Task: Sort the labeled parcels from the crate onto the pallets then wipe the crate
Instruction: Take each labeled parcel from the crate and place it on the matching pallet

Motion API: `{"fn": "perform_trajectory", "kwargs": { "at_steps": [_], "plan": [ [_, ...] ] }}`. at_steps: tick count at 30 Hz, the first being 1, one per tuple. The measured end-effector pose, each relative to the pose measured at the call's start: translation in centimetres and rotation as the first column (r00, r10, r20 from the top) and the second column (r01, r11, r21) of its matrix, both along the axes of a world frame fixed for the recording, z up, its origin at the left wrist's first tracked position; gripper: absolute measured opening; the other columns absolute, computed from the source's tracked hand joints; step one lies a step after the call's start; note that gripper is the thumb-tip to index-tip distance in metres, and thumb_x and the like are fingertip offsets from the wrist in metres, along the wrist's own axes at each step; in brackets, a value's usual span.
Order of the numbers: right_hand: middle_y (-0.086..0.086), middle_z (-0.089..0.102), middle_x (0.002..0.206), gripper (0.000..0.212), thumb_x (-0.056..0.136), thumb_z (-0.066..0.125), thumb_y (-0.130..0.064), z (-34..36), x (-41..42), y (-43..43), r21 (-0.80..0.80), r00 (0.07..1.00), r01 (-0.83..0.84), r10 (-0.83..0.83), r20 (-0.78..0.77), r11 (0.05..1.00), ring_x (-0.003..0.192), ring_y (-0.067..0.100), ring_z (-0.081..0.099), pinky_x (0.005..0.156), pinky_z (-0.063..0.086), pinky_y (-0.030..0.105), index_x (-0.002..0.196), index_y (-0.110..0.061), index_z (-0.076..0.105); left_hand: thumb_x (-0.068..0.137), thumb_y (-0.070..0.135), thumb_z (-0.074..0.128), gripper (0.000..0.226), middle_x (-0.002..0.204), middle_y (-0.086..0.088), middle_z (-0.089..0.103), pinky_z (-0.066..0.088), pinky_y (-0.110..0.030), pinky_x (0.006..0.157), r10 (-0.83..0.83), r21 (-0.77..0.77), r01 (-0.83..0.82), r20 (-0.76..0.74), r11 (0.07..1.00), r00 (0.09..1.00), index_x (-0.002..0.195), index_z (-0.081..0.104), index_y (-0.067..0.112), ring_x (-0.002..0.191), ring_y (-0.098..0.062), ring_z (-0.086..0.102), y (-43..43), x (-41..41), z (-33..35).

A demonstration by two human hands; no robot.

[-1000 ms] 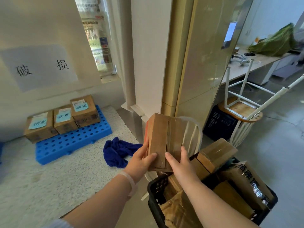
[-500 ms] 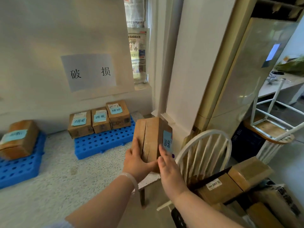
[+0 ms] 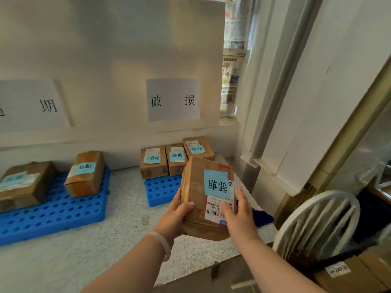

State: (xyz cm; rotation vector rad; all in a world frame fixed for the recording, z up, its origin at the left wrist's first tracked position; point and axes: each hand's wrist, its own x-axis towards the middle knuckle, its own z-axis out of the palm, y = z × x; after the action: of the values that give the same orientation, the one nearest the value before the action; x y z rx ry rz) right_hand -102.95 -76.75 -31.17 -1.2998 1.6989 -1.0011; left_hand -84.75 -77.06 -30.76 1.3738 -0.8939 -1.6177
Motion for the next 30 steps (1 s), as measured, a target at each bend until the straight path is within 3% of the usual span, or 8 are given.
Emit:
{"fn": "perform_trajectory", "kwargs": {
  "at_steps": [3,6,8,10,14,19,25,30],
  "plan": [
    [-0.006,0.058,0.124,0.070,0.097,0.057,-0.030,-0.4,2.7,-0.5,0.070,0.991,-0.023,0.014,0.130,0.997,0.093,0.006,0.066,0.061,0.055,0.019,0.153,-0.040,0.016,0.094,0.028,0.056,0.063,0.125,-0.002,0.059,0.056,-0.037,0.072,-0.037,0.000,0.037,0.062,0.999,0.997,0.144,0.025,0.050,0.105,-0.027,0.063,-0.3,2.7,-0.5],
    [-0.008,0.060,0.121,0.073,0.096,0.060,-0.023,-0.9,5.0,-0.5,0.050,0.987,-0.045,0.037,0.158,0.998,0.090,0.000,0.064,0.054,0.049,0.011,0.154,-0.035,0.017,0.085,0.035,0.068,0.075,0.124,0.002,0.061,0.054,-0.032,0.080,-0.074,-0.025,0.078,0.153,0.997,0.986,0.147,0.027,0.040,0.106,-0.019,0.063,-0.6,5.0,-1.0],
    [-0.007,0.060,0.123,0.075,0.095,0.061,-0.022,-1.1,6.1,-0.4,0.050,0.984,-0.047,0.037,0.173,0.998,0.088,-0.002,0.063,0.052,0.048,0.009,0.154,-0.033,0.017,0.066,0.051,0.079,0.099,0.128,0.003,0.061,0.053,-0.038,0.090,-0.093,-0.015,0.097,0.165,0.995,0.982,0.149,0.025,0.042,0.109,-0.019,0.064,-0.6,6.4,-1.3],
    [-0.007,0.059,0.121,0.074,0.094,0.062,-0.022,-1.1,6.9,-0.4,0.048,0.984,-0.052,0.042,0.174,0.998,0.084,-0.004,0.062,0.050,0.046,0.008,0.153,-0.033,0.019,0.071,0.050,0.078,0.097,0.131,0.003,0.059,0.052,-0.038,0.090,-0.090,-0.001,0.092,0.170,0.996,0.981,0.150,0.022,0.046,0.109,-0.018,0.062,-0.4,7.3,-1.3],
    [-0.011,0.060,0.119,0.074,0.092,0.065,-0.024,-1.2,7.8,-0.4,0.037,0.989,-0.072,0.067,0.136,0.997,0.087,-0.002,0.063,0.054,0.049,0.011,0.152,-0.034,0.023,0.094,0.024,0.060,0.066,0.125,0.000,0.063,0.049,-0.023,0.067,-0.056,-0.031,0.061,0.155,0.998,0.986,0.147,0.026,0.043,0.100,-0.013,0.064,0.0,8.0,-1.3],
    [-0.009,0.059,0.122,0.073,0.088,0.070,-0.024,-1.0,8.7,-0.6,-0.015,0.991,-0.089,0.090,0.095,0.996,0.092,0.000,0.062,0.059,0.052,0.014,0.148,-0.037,0.030,0.084,0.034,0.072,0.060,0.112,0.006,0.069,0.059,-0.040,0.082,0.018,-0.157,0.025,0.261,0.987,0.965,0.136,0.043,0.036,0.096,-0.015,0.070,-0.3,8.0,-1.2],
    [-0.006,0.056,0.129,0.085,0.086,0.071,-0.031,-0.9,9.1,-0.8,-0.016,0.988,-0.073,0.074,0.134,0.997,0.101,0.007,0.063,0.073,0.057,0.023,0.152,-0.037,0.017,0.091,0.029,0.066,0.060,0.113,0.009,0.067,0.058,-0.038,0.086,0.051,-0.180,-0.008,0.236,0.984,0.970,0.143,0.037,0.035,0.097,-0.013,0.069,-0.3,8.7,-1.1],
    [-0.006,0.056,0.128,0.085,0.086,0.073,-0.027,-1.1,9.5,-0.9,-0.040,0.992,-0.075,0.079,0.102,0.996,0.099,0.004,0.062,0.067,0.055,0.018,0.152,-0.034,0.019,0.082,0.035,0.074,0.076,0.115,0.010,0.065,0.060,-0.030,0.075,0.061,-0.253,0.013,0.283,0.967,0.957,0.142,0.030,0.043,0.095,-0.009,0.069,-0.1,8.3,-0.8]
  ]
}}
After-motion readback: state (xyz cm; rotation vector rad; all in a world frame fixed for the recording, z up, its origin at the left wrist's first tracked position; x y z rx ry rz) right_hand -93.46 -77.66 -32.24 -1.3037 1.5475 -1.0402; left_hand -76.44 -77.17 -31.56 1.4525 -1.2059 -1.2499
